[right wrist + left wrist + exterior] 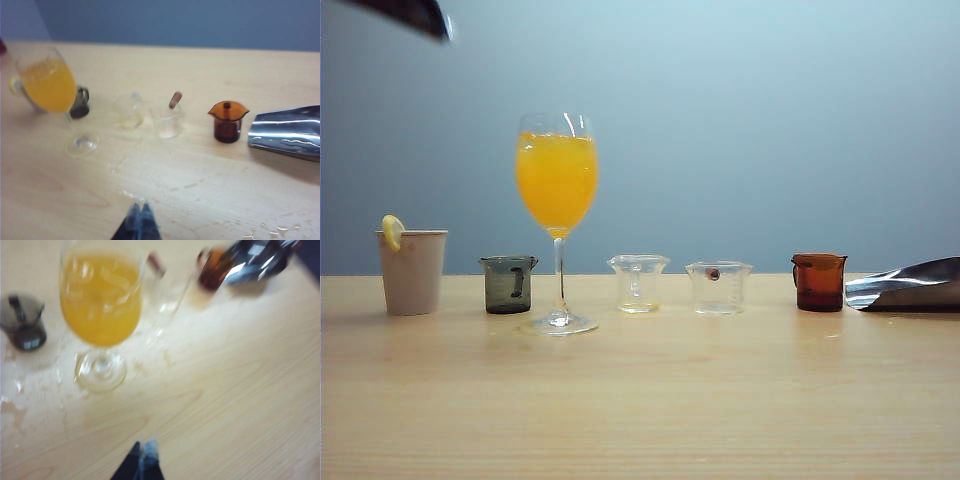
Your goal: Pick up the third measuring cup from the left, pour the pineapple juice inside into the goblet, and finally put the measuring cup back in its original place.
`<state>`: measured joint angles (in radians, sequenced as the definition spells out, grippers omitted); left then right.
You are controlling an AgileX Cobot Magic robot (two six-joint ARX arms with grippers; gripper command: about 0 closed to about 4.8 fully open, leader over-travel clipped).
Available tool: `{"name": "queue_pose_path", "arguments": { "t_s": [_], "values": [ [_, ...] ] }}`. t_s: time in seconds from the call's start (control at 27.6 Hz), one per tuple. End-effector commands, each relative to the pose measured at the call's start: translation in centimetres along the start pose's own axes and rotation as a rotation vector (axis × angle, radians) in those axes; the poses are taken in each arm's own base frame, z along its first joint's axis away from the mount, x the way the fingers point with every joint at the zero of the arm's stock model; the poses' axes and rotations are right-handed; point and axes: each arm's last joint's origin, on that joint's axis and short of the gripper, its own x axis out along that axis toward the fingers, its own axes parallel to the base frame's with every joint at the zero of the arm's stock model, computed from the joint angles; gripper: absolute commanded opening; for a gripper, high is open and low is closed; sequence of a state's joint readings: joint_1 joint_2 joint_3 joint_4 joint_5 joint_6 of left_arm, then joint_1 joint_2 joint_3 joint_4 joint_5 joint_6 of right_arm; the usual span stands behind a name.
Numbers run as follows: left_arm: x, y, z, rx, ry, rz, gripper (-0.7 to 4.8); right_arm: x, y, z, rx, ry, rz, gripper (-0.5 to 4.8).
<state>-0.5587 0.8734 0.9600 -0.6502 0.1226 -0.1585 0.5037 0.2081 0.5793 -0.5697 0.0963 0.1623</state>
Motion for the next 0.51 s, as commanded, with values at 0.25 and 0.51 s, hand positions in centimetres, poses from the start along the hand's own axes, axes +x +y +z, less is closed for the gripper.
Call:
{"name": "queue_pose_path", "arguments": {
  "t_s": [0.25,0.51],
  "values": [
    [-6.9,-0.5,-2.6,-0.051,-0.185,0.061,-0.06,1.3,-0.6,-3.8,0.054,0.011,-0.046,-0.08],
    [-8.6,0.1,-7.4,-0.073,-0.207,0.01,-0.05,4.0,-1.0,-7.7,0.07,0.046,-0.051,-0.08]
  ]
}}
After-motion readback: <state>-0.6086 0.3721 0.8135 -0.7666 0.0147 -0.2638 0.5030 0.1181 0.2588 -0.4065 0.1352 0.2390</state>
